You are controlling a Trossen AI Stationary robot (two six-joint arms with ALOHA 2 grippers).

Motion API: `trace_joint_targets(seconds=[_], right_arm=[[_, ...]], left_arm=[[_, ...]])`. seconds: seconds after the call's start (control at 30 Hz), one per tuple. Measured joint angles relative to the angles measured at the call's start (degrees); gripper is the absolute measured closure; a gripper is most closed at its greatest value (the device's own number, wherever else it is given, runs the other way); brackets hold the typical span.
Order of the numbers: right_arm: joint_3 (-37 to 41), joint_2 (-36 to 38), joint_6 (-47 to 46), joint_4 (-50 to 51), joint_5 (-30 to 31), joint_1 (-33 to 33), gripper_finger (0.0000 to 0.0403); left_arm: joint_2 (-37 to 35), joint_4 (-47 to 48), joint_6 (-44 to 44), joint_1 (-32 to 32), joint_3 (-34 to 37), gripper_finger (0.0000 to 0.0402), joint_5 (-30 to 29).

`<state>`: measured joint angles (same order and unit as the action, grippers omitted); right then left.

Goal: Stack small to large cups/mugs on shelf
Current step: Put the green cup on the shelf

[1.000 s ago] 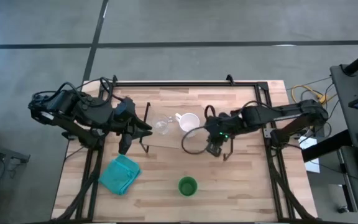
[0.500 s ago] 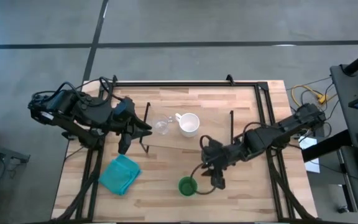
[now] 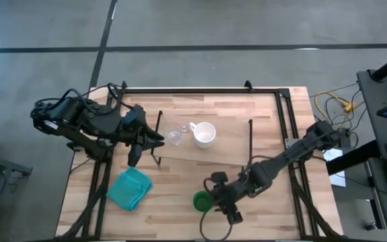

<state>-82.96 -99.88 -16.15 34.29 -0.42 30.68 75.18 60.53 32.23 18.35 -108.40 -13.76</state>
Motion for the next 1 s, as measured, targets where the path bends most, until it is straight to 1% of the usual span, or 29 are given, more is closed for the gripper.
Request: trace_joint_targets(seconds=[0.27, 0.53, 0.6, 0.67, 0.83, 0.9, 1.0], right_arm=[[0.0, -5.82, 8.18, -0.28, 0.64, 0.17, 0.0227], [0.07, -7.99, 9.77, -0.31, 0.79, 0.17, 0.0232], [0.04, -7.91, 10.15, -0.7, 1.18, 0.17, 0.0249], [0.04, -7.73, 10.22, -0.69, 1.76, 0.17, 0.0276], [0.04, -6.04, 9.11, -0.64, 1.97, 0.17, 0.0378], [0.07, -4.69, 7.15, 0.45, 1.87, 0.17, 0.0387], [0.07, -1.39, 1.77, 4.0, 1.92, 0.17, 0.0392]], left_arm=[[0.0, 0.01, -0.04, 0.0, 0.0, 0.0327, 0.03], [0.0, 0.04, -0.07, 0.0, 0.0, 0.0327, 0.27], [0.0, 0.04, -0.07, 0.0, 0.0, 0.0327, 0.26], [0.0, 0.02, -0.09, 0.0, 0.0, 0.0327, 0.26], [0.0, 0.02, -0.11, 0.0, 0.0, 0.0327, 0.26], [0.0, 0.04, -0.11, 0.0, 0.0, 0.0327, 0.26], [0.0, 0.04, -0.11, 0.0, 0.0, 0.0327, 0.26]])
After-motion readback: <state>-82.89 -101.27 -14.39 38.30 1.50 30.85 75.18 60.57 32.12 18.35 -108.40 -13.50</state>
